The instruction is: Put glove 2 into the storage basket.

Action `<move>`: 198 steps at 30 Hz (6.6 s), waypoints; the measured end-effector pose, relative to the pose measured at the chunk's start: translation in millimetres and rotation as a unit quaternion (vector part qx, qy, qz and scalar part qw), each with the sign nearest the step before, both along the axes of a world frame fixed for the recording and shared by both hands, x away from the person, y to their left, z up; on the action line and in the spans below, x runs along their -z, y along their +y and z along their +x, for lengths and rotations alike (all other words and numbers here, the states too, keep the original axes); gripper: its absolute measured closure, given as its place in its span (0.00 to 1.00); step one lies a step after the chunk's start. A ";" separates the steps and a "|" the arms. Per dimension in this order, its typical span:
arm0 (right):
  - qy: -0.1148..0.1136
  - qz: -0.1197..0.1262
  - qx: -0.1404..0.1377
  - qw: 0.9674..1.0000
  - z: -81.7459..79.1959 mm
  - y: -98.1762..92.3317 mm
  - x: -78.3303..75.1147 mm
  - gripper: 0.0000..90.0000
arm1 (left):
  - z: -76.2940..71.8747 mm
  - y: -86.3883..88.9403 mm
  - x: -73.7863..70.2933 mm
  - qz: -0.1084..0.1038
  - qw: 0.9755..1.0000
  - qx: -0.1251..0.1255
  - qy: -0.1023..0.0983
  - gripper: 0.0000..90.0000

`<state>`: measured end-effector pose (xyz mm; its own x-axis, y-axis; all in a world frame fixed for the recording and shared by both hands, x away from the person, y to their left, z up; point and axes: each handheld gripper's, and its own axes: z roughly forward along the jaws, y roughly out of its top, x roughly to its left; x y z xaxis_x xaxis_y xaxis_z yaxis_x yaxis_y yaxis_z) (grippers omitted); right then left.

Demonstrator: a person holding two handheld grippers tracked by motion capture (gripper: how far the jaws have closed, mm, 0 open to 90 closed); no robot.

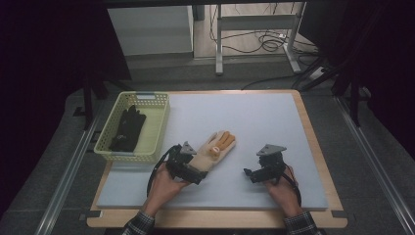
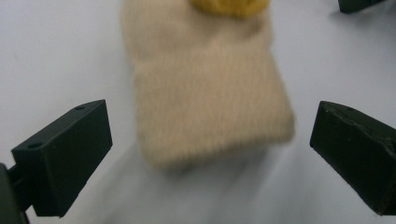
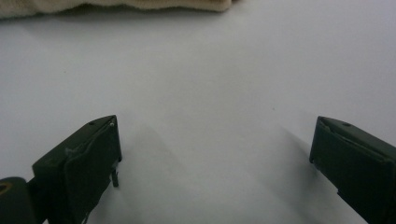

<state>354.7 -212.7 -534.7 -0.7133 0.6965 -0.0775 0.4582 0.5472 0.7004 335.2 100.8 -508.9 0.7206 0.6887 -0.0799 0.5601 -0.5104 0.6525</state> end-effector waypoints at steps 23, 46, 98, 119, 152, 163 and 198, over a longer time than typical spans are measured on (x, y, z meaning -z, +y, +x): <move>-0.006 -0.001 -0.001 1.000 -1.1 0.2 0.0 0.03 | 61.5 -53.0 17.1 0.077 0.996 -0.011 0.050 0.03; -0.010 -0.003 -0.002 1.000 -2.1 0.5 -0.2 0.03 | 60.4 -30.9 -30.4 0.059 0.997 0.006 0.054 0.70; -0.014 -0.003 -0.003 1.000 -2.4 0.9 0.2 0.03 | 113.4 163.4 -53.8 0.072 0.967 -0.237 0.056 0.67; -0.014 -0.002 -0.003 1.000 -2.4 0.8 0.2 0.03 | 152.3 144.9 -2.3 0.126 0.957 -0.226 0.131 0.52; -0.014 -0.002 -0.003 1.000 -2.5 0.9 0.2 0.03 | 137.9 180.5 -10.4 0.095 0.954 -0.259 0.116 0.86; -0.015 -0.002 -0.003 1.000 -2.6 0.9 0.2 0.03 | 136.2 184.4 -16.4 0.077 0.954 -0.272 0.103 0.69; -0.016 -0.004 -0.003 1.000 -2.8 0.9 0.0 0.03 | 97.7 205.8 -50.7 -0.042 0.971 -0.234 0.030 0.07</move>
